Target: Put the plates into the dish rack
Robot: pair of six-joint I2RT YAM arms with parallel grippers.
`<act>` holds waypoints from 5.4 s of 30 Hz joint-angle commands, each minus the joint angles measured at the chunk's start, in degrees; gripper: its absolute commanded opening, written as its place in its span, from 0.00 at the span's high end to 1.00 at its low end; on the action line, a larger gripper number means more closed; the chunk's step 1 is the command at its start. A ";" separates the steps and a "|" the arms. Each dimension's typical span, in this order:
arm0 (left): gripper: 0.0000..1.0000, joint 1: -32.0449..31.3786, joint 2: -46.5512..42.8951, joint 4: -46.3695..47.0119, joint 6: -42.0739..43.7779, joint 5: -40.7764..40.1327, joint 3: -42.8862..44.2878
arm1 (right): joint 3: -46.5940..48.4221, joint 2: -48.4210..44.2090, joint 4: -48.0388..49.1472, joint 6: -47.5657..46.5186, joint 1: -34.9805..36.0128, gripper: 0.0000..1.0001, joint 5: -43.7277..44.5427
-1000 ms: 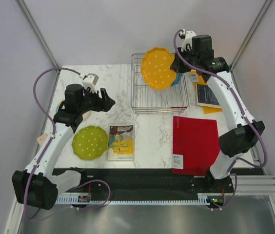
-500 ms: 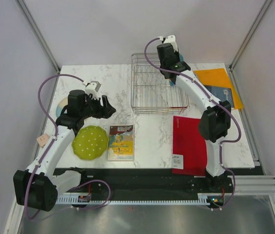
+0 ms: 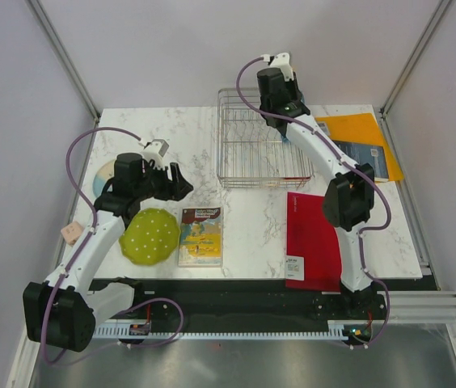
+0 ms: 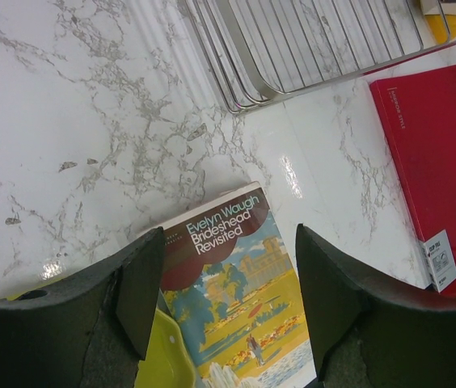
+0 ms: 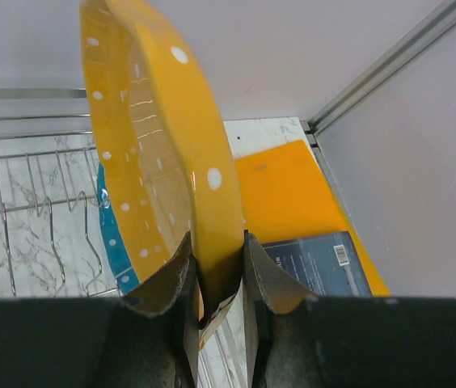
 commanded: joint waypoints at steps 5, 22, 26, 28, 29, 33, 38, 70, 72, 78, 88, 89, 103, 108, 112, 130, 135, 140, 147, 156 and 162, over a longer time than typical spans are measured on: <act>0.28 -0.05 -0.49 2.38 1.58 0.20 -0.07 | 5.60 3.21 4.89 2.24 0.15 1.00 0.78; 0.19 2.67 0.65 -9.30 1.41 -11.92 3.27 | -1.24 2.61 0.93 2.16 1.65 0.30 -3.44; 0.18 9.33 -0.05 -12.99 -0.26 -13.16 3.18 | -4.93 -2.49 0.67 -0.03 3.66 0.21 -6.78; 0.18 11.28 -1.28 -14.22 -0.53 -14.12 3.01 | -7.48 -6.70 0.58 -3.00 5.07 0.18 -13.76; 0.17 14.60 -1.98 -14.93 -0.53 -14.65 2.92 | -8.45 -8.37 -0.29 -3.81 6.38 0.18 -18.86; 0.17 19.01 -5.58 -18.35 -2.54 -17.37 2.48 | -15.63 -16.98 -6.18 -8.29 7.62 0.16 -60.93; 0.17 24.46 -8.58 -19.85 -7.20 -19.66 1.77 | -11.90 -9.64 -16.63 -8.64 13.58 0.28 -79.98; 0.17 26.14 -12.36 -29.35 0.44 -21.42 15.05 | 10.88 28.26 -8.04 -0.04 27.84 0.35 -84.22; 0.17 26.14 -12.53 -29.43 0.53 -21.60 15.05 | 10.97 28.79 -7.86 0.49 28.45 0.42 -80.90; 0.17 26.23 -12.19 -27.59 1.49 -23.78 16.01 | 9.13 28.09 -8.30 -0.39 28.37 1.00 -77.01; 0.17 27.20 -9.11 -17.75 3.87 -26.43 19.35 | 9.12 15.80 -5.67 5.06 21.60 1.00 -82.02; 0.17 27.28 -9.02 -17.75 3.52 -26.09 19.44 | 9.38 15.09 -4.97 8.37 21.08 1.00 -81.67; 0.01 27.55 -4.20 -11.60 -1.06 10.20 10.74 | 7.38 0.94 0.49 24.21 12.28 1.00 -83.24; 0.04 27.55 0.03 -7.21 -1.32 12.58 9.43 | 4.56 -1.79 1.46 24.22 11.58 1.00 -84.74; 0.06 27.55 2.84 -5.62 -3.15 20.65 10.30 | 3.85 -2.41 1.46 24.39 11.58 1.00 -84.48; 0.48 27.55 9.25 -2.98 -7.29 38.15 7.67 | 4.02 -0.92 3.82 25.01 13.34 1.00 -85.79; 0.50 27.55 11.55 -2.63 -7.39 40.45 7.40 | 3.58 -0.48 5.67 26.24 13.60 1.00 -88.35; 0.53 27.37 13.04 -2.19 -7.03 42.91 7.31 | 2.71 -0.13 6.90 27.64 13.69 1.00 -90.71; 0.44 27.46 13.48 -1.66 -4.75 40.28 8.02 | 1.30 -0.13 9.98 31.16 13.78 1.00 -94.85; 0.58 27.55 13.39 -1.84 -3.60 40.89 7.67 | -0.19 -1.09 9.19 29.23 13.69 1.00 -93.27; 0.44 27.46 12.16 -5.70 -0.10 40.01 9.07 | -0.54 -1.53 6.38 25.28 13.42 1.00 -91.69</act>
